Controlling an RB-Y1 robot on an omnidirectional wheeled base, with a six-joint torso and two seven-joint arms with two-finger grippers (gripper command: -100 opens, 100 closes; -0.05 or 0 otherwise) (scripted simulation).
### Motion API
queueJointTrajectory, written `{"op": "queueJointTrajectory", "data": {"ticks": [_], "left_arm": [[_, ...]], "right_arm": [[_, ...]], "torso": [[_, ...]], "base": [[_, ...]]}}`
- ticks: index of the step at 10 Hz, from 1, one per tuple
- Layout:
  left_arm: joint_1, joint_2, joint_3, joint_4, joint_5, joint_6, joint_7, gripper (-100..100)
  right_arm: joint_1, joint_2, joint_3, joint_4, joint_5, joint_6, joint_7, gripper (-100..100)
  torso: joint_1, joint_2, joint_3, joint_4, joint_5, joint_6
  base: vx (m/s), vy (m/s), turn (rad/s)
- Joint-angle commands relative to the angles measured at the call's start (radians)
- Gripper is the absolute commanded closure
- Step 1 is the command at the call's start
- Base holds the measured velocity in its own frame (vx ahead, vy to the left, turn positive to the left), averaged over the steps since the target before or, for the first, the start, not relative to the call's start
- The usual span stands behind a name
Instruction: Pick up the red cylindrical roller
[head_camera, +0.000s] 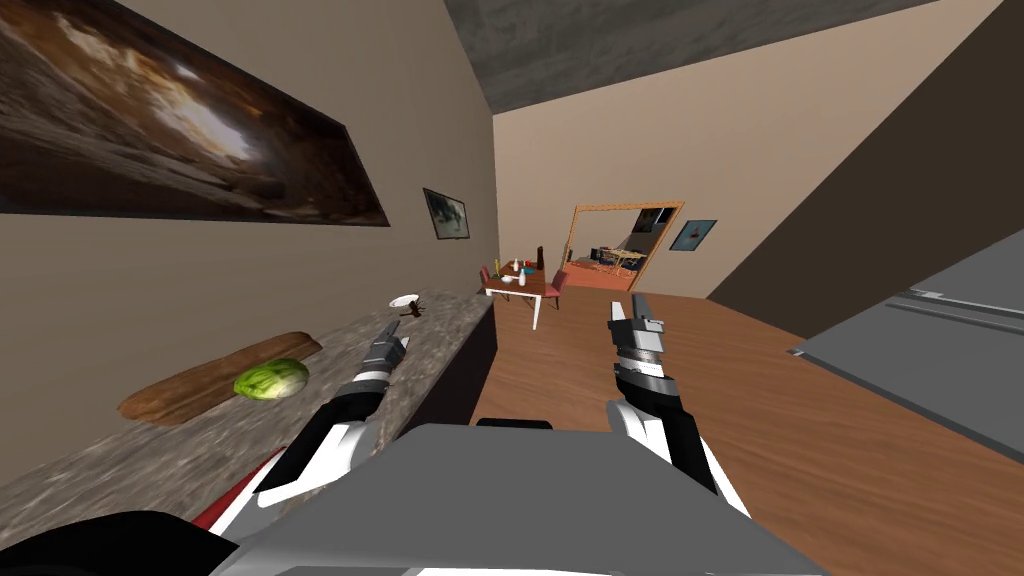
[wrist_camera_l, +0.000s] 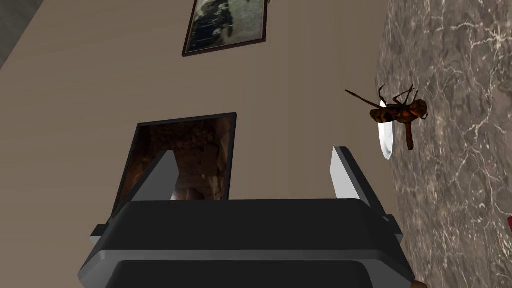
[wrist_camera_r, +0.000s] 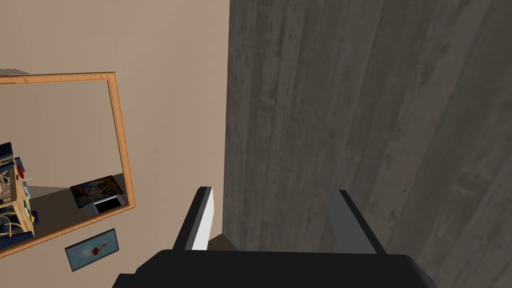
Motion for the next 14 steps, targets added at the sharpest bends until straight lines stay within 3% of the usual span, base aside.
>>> {"op": "queueJointTrajectory", "data": {"ticks": [1, 3, 4, 5, 6, 7, 8, 9, 10, 11, 12, 13, 14], "left_arm": [[0.002, 0.005, 0.012, 0.009, 0.011, 0.029, 0.006, -100], [0.029, 0.034, 0.074, 0.021, 0.067, 0.103, 0.036, -100], [0.029, 0.034, 0.074, 0.021, 0.067, 0.124, 0.036, -100], [0.042, 0.050, 0.105, 0.029, 0.094, 0.164, 0.052, -100], [0.042, 0.050, 0.105, 0.029, 0.094, 0.174, 0.052, -100], [0.056, 0.065, 0.136, 0.038, 0.122, 0.213, 0.069, -100], [0.056, 0.065, 0.136, 0.038, 0.122, 0.225, 0.069, -100], [0.069, 0.081, 0.168, 0.048, 0.148, 0.268, 0.086, -100], [0.069, 0.081, 0.168, 0.048, 0.148, 0.276, 0.086, -100], [0.082, 0.095, 0.198, 0.060, 0.174, 0.310, 0.103, -100], [0.082, 0.095, 0.198, 0.060, 0.174, 0.327, 0.103, -100], [0.095, 0.109, 0.228, 0.073, 0.199, 0.366, 0.121, -100], [0.095, 0.109, 0.228, 0.073, 0.199, 0.379, 0.121, -100]], "right_arm": [[0.000, 0.000, 0.000, 0.000, 0.000, 0.000, 0.000, 0], [0.000, 0.000, 0.000, 0.000, 0.000, 0.000, 0.000, 0], [0.000, 0.000, 0.000, 0.000, 0.000, 0.000, 0.000, 0], [0.000, 0.000, 0.000, 0.000, 0.000, 0.000, 0.000, 0], [0.000, 0.000, 0.000, 0.000, 0.000, 0.000, 0.000, 0], [0.000, 0.000, 0.000, 0.000, 0.000, 0.000, 0.000, 0], [0.000, 0.000, 0.000, 0.000, 0.000, 0.000, 0.000, 0], [0.000, 0.000, 0.000, 0.000, 0.000, 0.000, 0.000, 0], [0.000, 0.000, 0.000, 0.000, 0.000, 0.000, 0.000, 0], [0.000, 0.000, 0.000, 0.000, 0.000, 0.000, 0.000, 0], [0.000, 0.000, 0.000, 0.000, 0.000, 0.000, 0.000, 0], [0.000, 0.000, 0.000, 0.000, 0.000, 0.000, 0.000, 0], [0.000, 0.000, 0.000, 0.000, 0.000, 0.000, 0.000, 0]], "torso": [[0.000, 0.000, 0.000, 0.000, 0.000, 0.000], [0.001, 0.002, 0.001, 0.000, 0.000, 0.000], [-0.001, -0.001, 0.000, 0.000, 0.000, 0.000], [0.000, -0.001, -0.001, 0.000, 0.000, 0.000], [-0.001, -0.002, -0.001, 0.000, 0.000, 0.000], [-0.001, 0.001, 0.000, 0.000, 0.000, 0.000], [-0.001, 0.002, 0.001, 0.000, 0.000, 0.000], [0.000, 0.003, 0.001, 0.000, 0.000, 0.000], [0.002, 0.002, 0.001, 0.000, 0.000, 0.000], [0.001, 0.003, 0.001, 0.000, 0.000, 0.000], [0.000, 0.002, 0.001, 0.000, 0.000, 0.000], [0.000, 0.003, 0.002, 0.001, 0.000, 0.000], [0.000, 0.002, 0.001, 0.000, 0.000, 0.000]], "base": [[0.109, -0.033, -0.024], [0.146, -0.047, -0.053], [0.169, -0.050, 0.002], [0.167, -0.058, -0.019], [0.124, -0.057, -0.007], [0.115, -0.066, -0.004], [0.100, -0.035, 0.004], [0.128, -0.018, 0.008], [0.105, -0.030, 0.006], [0.117, -0.061, 0.019], [0.102, -0.050, 0.021], [0.118, -0.044, 0.035], [0.087, -0.037, 0.024]]}}
